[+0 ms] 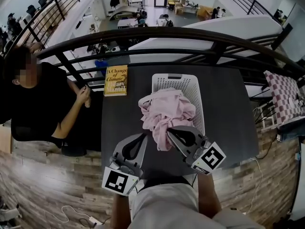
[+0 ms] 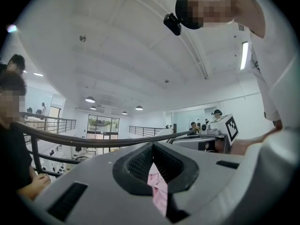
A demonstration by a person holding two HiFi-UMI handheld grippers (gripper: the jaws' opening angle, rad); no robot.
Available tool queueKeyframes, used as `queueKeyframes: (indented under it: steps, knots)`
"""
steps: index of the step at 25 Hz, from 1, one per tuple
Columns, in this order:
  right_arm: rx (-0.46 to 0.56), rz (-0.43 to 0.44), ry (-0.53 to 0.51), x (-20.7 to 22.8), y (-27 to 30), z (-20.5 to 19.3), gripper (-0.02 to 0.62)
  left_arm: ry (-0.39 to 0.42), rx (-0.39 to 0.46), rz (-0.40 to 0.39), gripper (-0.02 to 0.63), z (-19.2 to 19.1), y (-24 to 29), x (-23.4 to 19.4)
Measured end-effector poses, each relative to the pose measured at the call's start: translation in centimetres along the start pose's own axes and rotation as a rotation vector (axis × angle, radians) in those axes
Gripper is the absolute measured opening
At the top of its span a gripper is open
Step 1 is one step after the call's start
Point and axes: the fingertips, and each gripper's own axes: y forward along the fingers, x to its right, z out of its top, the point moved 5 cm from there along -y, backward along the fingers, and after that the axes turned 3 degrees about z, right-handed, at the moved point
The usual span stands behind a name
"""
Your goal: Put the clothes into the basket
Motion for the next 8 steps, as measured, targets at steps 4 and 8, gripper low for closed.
queueKeyframes:
  steps: [4,8]
  knots:
    - [-0.009,-0.001,-0.006,-0.36,-0.13,0.02,0.015,0.027,0.027,-0.002,0.002,0.03,-0.22,0.03]
    - [-0.021,-0.006,-0.004,-0.66,-0.45,0.17,0.015,0.031,0.027,-0.006,0.002,0.26,-0.43,0.49]
